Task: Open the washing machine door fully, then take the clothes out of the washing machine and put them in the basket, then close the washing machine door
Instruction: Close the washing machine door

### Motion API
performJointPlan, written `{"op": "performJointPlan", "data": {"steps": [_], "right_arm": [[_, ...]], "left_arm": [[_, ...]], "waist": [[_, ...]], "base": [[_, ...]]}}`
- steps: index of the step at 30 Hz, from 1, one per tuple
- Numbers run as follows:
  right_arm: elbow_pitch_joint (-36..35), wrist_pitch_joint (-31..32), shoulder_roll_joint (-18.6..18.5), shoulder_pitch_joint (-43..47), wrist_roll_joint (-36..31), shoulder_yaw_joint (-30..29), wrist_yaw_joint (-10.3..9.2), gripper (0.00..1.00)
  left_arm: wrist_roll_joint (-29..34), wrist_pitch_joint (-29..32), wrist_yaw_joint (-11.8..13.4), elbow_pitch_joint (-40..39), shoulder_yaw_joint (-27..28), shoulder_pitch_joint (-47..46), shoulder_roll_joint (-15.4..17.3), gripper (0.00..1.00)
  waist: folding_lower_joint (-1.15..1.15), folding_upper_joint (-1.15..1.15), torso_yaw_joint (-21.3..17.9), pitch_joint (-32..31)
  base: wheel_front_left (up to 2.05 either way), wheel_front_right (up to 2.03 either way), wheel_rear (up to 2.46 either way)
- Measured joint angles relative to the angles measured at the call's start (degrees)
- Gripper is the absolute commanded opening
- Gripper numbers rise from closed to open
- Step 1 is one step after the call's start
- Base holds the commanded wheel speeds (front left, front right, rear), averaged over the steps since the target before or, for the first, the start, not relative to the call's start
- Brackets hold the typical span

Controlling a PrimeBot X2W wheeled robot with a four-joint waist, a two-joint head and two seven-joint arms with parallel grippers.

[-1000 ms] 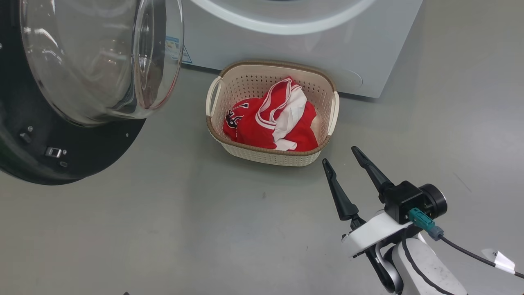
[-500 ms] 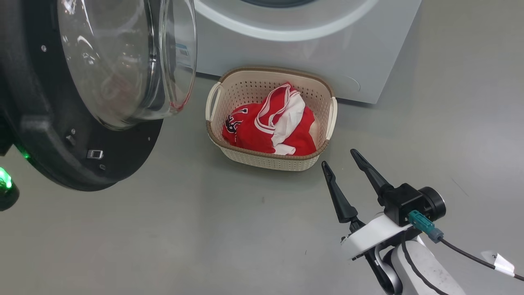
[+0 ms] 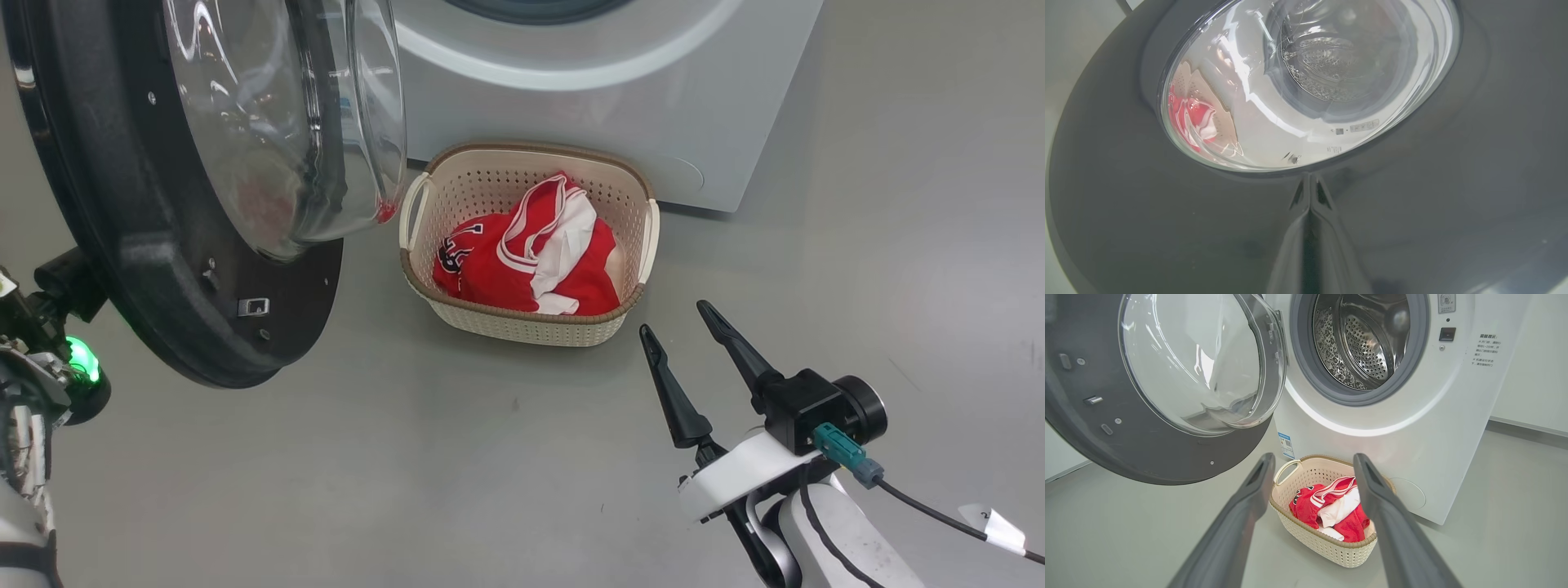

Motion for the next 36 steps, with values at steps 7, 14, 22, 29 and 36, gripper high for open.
{"op": "performJointPlan", "data": {"steps": [7, 14, 22, 29, 36], "right_arm": [[-0.05, 0.0, 0.1, 0.83, 0.1, 0.01, 0.01, 1.0], [-0.08, 0.0, 0.16, 1.32, 0.59, -0.62, 0.0, 1.0], [-0.24, 0.0, 0.24, 2.37, 1.09, -1.38, -0.01, 1.0], [-0.63, 0.0, 0.27, 3.46, 1.48, -2.05, -0.01, 1.0], [-0.83, 0.0, 0.31, 3.66, 1.59, -1.79, 0.05, 1.0]], "left_arm": [[0.83, -3.65, -0.05, -3.22, 0.3, 2.38, -0.46, 0.0], [10.0, -12.72, -0.57, -9.4, -1.15, 5.09, 2.69, 0.0], [21.42, -20.34, -0.6, -23.8, -7.71, 9.94, 7.1, 0.0], [30.04, -29.13, -0.62, -29.69, -12.8, 19.15, 8.37, 0.0], [33.87, -40.65, -0.62, -33.16, -13.05, 26.34, 8.67, 0.0]], "waist": [[0.0, 0.0, -0.27, -0.43], [0.0, 0.0, -0.09, -1.43], [0.0, 0.0, 0.47, -2.83], [0.0, 0.0, 1.65, -4.07], [0.0, 0.0, 2.52, -4.98]], "base": [[0.0, 0.0, 0.0], [0.0, 0.0, 0.0], [0.0, 0.0, 0.0], [0.0, 0.0, 0.0], [0.0, 0.0, 0.0]]}}
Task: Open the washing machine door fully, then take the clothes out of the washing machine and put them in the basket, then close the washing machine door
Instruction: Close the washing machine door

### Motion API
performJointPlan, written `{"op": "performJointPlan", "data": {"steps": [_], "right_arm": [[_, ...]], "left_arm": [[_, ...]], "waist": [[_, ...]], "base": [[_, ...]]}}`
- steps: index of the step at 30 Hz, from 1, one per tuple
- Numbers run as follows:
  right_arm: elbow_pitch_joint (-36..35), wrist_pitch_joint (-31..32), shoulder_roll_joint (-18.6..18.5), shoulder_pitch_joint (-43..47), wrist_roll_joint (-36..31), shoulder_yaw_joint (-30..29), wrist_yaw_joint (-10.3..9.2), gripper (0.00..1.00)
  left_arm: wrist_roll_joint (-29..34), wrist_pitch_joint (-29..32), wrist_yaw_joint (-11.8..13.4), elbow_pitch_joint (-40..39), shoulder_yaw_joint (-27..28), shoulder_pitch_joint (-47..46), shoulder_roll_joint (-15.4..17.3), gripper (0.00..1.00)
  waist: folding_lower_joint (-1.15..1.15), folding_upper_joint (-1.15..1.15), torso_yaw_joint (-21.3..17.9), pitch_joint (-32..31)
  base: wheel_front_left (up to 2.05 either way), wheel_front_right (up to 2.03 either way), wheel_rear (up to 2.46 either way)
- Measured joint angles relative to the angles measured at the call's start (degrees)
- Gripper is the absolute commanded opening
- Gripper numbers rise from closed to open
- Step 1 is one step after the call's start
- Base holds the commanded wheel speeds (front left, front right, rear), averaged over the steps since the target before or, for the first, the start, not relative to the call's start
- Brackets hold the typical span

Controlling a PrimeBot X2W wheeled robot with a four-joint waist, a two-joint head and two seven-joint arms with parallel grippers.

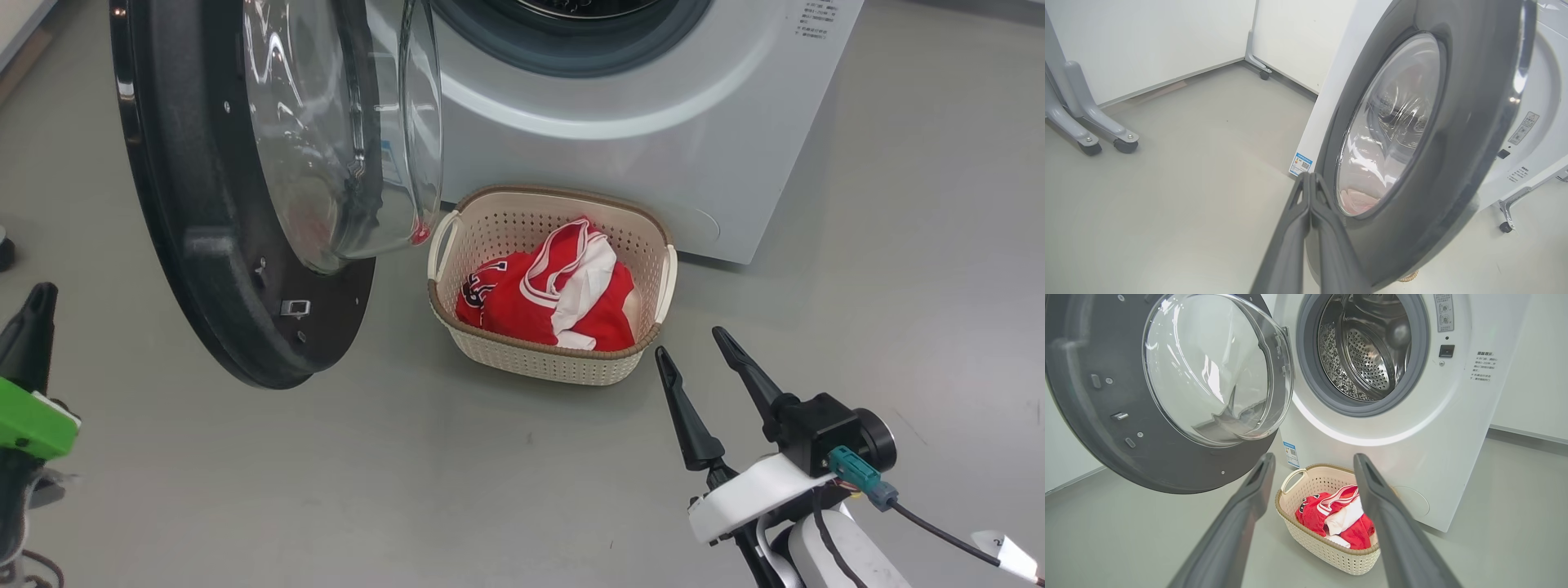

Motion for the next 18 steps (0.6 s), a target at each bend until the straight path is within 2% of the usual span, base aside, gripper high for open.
{"op": "performJointPlan", "data": {"steps": [12, 13, 14, 18], "right_arm": [[-0.09, 0.0, 0.08, 0.88, 0.08, 0.02, 0.49, 1.0], [-0.09, 0.0, 0.09, 0.88, 0.08, 0.01, 0.49, 1.0], [-0.1, 0.0, 0.1, 0.89, 0.09, 0.0, 0.49, 1.0], [-0.12, 0.0, 0.12, 0.91, 0.1, 0.0, 0.51, 1.0]], "left_arm": [[10.85, -18.04, -0.01, -2.41, -5.38, 11.04, 0.97, 0.0], [11.13, -19.27, -0.01, -1.96, -5.41, 11.62, 0.93, 0.39], [11.63, -20.64, -0.01, -1.29, -5.36, 12.12, 0.93, 1.0], [13.76, -25.21, -0.01, 0.48, -5.71, 13.96, 0.82, 1.0]], "waist": [[0.0, 0.0, 0.26, -0.62], [0.0, 0.0, 0.26, -0.65], [0.0, 0.0, 0.26, -0.68], [0.0, 0.0, 0.22, -0.8]], "base": [[0.0, 0.0, 0.0], [0.0, 0.0, 0.0], [0.0, 0.0, 0.0], [0.0, 0.0, 0.0]]}}
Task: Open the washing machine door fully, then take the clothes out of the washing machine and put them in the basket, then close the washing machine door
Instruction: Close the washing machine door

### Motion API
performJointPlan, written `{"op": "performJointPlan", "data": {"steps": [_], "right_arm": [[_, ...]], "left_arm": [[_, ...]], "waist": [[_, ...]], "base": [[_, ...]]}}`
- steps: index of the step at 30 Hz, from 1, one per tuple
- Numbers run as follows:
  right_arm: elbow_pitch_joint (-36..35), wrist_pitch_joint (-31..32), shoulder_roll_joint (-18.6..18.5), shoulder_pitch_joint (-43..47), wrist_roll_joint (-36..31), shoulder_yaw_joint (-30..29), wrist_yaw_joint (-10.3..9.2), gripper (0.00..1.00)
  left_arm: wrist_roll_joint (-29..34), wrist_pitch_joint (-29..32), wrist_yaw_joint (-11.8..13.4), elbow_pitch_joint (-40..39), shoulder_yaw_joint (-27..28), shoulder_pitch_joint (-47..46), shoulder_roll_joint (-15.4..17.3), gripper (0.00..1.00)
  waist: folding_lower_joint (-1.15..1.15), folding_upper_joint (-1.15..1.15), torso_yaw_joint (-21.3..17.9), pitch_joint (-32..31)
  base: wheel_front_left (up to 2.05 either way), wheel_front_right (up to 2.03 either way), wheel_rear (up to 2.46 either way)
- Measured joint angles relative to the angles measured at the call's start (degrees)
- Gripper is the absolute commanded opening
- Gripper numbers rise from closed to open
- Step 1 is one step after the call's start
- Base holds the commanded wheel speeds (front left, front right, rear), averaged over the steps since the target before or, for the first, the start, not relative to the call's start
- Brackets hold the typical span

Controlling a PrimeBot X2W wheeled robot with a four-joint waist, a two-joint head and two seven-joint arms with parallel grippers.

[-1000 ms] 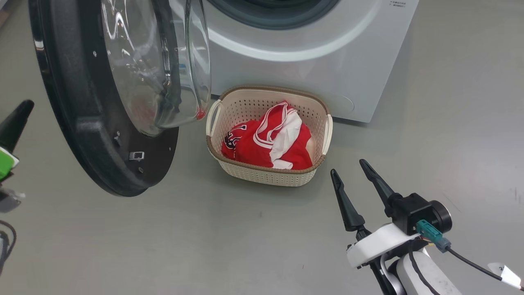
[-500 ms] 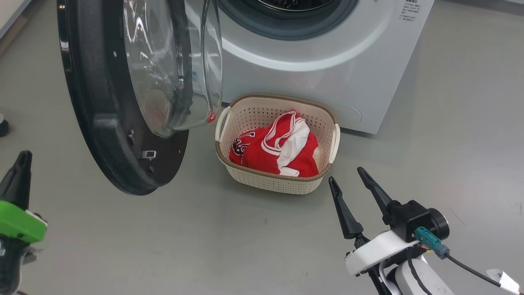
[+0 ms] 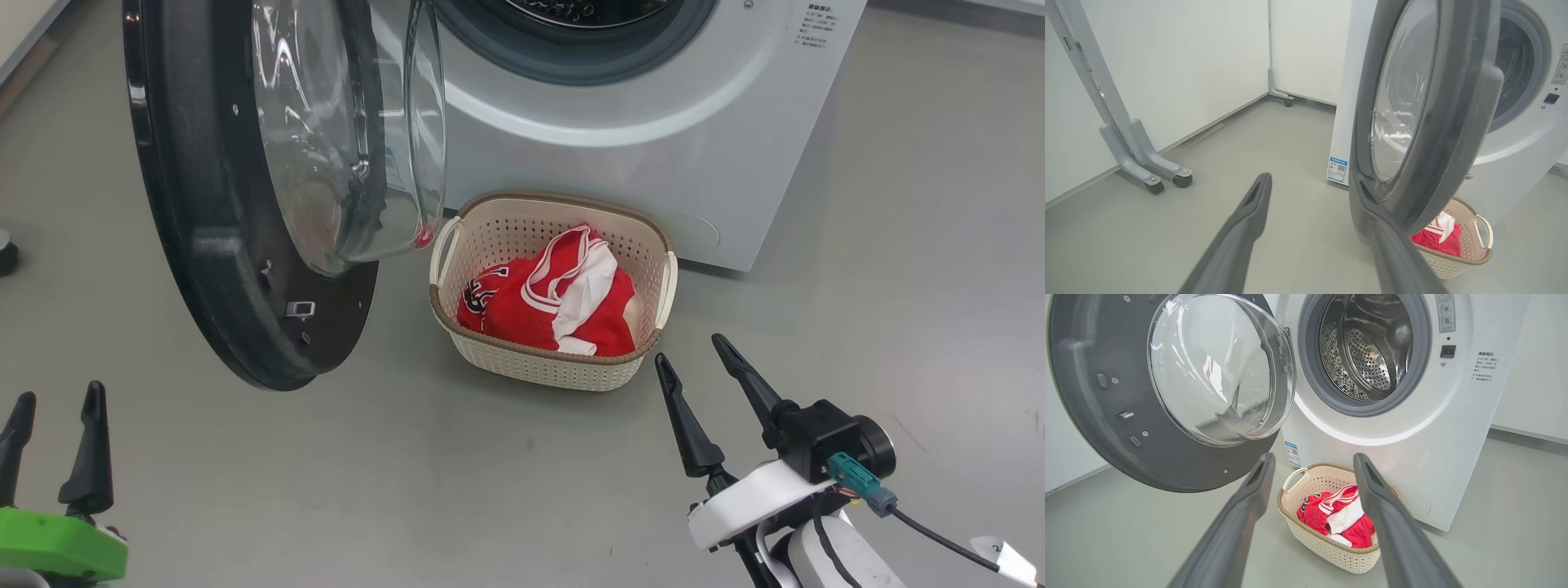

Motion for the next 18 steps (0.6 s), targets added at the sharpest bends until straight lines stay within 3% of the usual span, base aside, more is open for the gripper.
{"op": "performJointPlan", "data": {"steps": [8, 18], "right_arm": [[-0.08, 0.0, 0.04, 0.01, 0.42, -0.01, 0.0, 1.0], [-0.1, 0.0, 0.05, 0.03, 0.42, 0.01, 0.02, 1.0]], "left_arm": [[2.75, -5.79, -0.01, 1.94, -2.54, 0.83, 0.04, 1.0], [3.79, -6.35, -0.18, 3.78, -3.14, 0.84, 0.02, 1.0]], "waist": [[0.0, 0.0, -0.13, -0.06], [0.0, 0.0, -0.34, -0.15]], "base": [[0.0, 0.0, 0.0], [0.0, 0.0, 0.0]]}}
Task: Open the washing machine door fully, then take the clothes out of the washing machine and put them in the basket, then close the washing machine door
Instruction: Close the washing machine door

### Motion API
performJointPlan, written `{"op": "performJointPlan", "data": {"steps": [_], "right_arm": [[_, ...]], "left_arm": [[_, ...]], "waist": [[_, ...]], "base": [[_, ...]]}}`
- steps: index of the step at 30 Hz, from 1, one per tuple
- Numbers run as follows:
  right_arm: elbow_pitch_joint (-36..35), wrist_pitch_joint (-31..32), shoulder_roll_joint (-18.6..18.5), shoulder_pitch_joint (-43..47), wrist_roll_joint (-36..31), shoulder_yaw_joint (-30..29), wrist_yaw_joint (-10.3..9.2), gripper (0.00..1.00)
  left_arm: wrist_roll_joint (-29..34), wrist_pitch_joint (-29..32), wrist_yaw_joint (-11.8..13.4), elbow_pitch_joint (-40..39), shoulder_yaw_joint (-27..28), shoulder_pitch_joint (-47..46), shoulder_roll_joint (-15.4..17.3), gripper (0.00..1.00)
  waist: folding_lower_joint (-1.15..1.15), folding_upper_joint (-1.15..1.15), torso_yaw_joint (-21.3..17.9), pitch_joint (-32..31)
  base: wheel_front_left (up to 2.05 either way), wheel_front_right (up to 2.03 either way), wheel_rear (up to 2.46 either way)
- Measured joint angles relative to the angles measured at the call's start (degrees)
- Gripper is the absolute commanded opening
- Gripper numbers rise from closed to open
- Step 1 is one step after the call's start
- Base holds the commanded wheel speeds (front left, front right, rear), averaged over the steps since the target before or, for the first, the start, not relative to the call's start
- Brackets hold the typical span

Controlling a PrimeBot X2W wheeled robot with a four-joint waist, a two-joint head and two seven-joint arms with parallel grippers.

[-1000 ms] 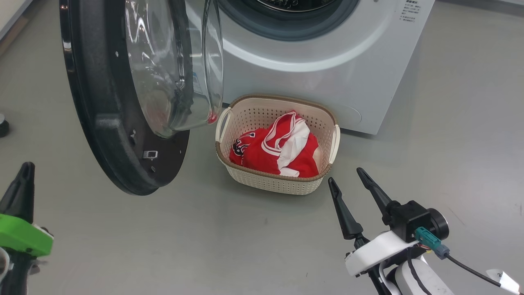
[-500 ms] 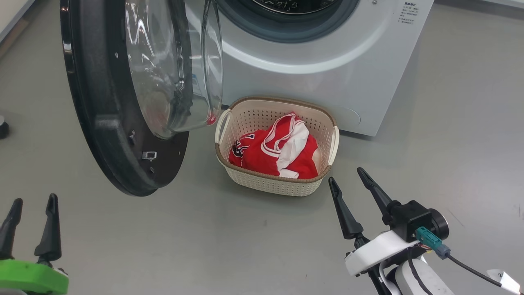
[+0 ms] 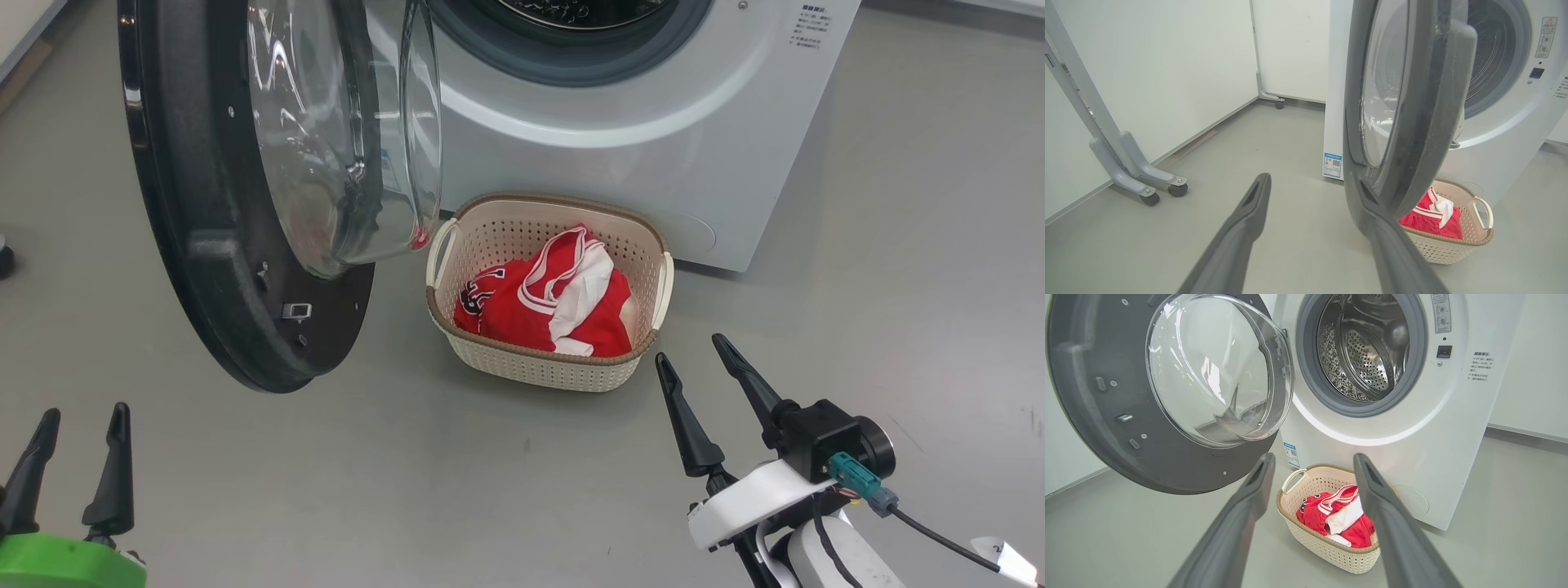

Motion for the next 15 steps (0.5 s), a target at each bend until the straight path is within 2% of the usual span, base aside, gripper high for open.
{"op": "performJointPlan", "data": {"steps": [12, 15], "right_arm": [[0.0, 0.0, 0.02, 0.12, 0.07, 0.0, 0.07, 1.0], [0.0, 0.0, 0.02, 0.14, 0.08, -0.02, 0.07, 1.0]], "left_arm": [[3.2, -0.47, -0.07, 0.68, -0.11, -0.05, 0.0, 1.0], [3.35, -0.47, -0.07, 0.29, 2.01, -0.17, -0.46, 1.0]], "waist": [[0.0, 0.0, -0.21, -0.17], [0.0, 0.0, -0.2, -0.29]], "base": [[0.0, 0.0, 0.0], [0.0, 0.0, 0.0]]}}
